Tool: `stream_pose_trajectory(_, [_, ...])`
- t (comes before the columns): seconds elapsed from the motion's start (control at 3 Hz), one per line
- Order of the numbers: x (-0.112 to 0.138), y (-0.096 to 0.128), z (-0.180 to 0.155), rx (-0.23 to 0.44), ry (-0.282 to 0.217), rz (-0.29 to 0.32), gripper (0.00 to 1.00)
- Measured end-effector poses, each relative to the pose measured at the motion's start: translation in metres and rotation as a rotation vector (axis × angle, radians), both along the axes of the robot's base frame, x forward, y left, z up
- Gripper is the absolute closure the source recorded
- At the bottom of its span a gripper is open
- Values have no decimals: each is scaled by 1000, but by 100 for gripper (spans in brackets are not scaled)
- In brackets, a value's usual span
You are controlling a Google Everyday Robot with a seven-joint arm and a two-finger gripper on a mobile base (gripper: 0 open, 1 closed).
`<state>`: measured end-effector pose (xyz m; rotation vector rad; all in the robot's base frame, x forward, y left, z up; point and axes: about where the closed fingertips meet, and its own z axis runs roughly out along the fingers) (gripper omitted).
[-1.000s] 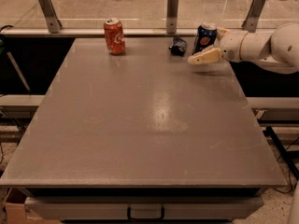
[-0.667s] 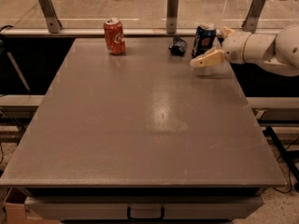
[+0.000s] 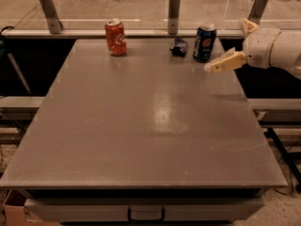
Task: Move pepsi can near rxbar blueberry
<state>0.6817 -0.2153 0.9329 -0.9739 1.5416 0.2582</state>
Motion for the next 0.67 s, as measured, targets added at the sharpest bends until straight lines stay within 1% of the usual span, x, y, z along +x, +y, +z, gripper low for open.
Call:
stream_pose_trajectory(0.33, [-85,26,42,-57,-34,48,0])
stream_pose_trajectory(0.67, [-106,33,59,-87,-51,47,0])
